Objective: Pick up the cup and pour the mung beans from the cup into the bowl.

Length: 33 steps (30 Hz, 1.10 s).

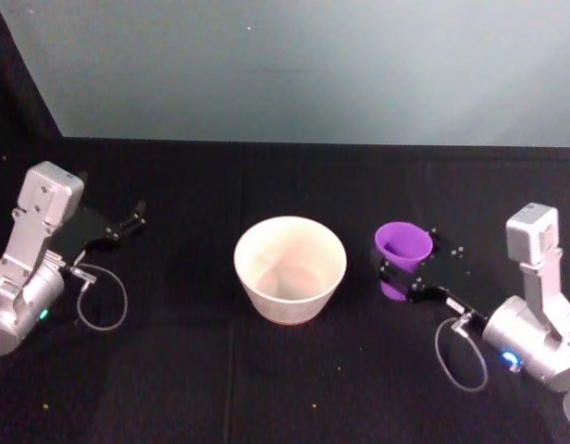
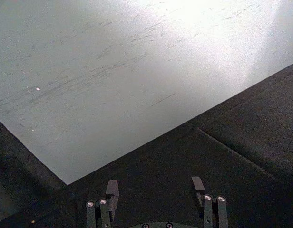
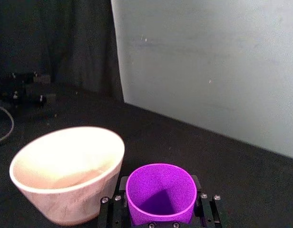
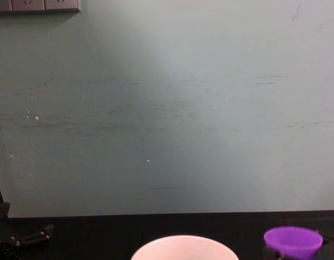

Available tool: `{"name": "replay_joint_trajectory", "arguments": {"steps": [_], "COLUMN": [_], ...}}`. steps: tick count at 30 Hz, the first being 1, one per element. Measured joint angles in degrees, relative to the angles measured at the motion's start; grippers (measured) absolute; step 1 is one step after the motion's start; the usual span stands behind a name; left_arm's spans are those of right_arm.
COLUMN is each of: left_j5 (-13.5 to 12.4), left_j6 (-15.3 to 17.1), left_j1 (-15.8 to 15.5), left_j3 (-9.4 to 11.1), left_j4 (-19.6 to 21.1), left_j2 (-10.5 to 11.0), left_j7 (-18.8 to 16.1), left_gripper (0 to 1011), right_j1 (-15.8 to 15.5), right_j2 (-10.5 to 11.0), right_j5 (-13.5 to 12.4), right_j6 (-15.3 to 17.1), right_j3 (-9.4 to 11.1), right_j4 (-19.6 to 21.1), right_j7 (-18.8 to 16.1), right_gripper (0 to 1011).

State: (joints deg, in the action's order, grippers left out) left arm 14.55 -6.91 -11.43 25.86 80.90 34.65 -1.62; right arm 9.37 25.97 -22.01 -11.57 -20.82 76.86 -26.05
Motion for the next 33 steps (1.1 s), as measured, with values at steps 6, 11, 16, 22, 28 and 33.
{"name": "replay_joint_trajectory", "arguments": {"steps": [6,11,16,22,28,33], "left_j5": [0.0,0.0,0.0,0.0,0.0,0.0], "left_j6": [0.0,0.0,0.0,0.0,0.0,0.0], "left_j1": [0.0,0.0,0.0,0.0,0.0,0.0], "left_j3": [0.0,0.0,0.0,0.0,0.0,0.0], "left_j4": [0.0,0.0,0.0,0.0,0.0,0.0], "left_j2": [0.0,0.0,0.0,0.0,0.0,0.0], "left_j7": [0.0,0.0,0.0,0.0,0.0,0.0], "left_gripper": [1000,1000,1000,1000,1000,1000], "right_j1": [-1.6,-2.6,-2.8,-1.9,-1.4,-1.3], "right_j2": [1.2,2.1,2.8,3.1,3.1,3.0], "right_j5": [0.3,-0.2,-1.4,-2.5,-3.3,-3.8], "right_j6": [1.8,3.9,6.4,9.0,9.9,9.9], "right_j3": [2.4,4.6,6.9,8.5,9.1,9.4], "right_j4": [5.7,10.5,15.4,19.1,20.8,21.0], "right_j7": [1.1,1.6,1.6,2.0,2.1,2.1], "right_gripper": [743,743,743,743,743,743]}}
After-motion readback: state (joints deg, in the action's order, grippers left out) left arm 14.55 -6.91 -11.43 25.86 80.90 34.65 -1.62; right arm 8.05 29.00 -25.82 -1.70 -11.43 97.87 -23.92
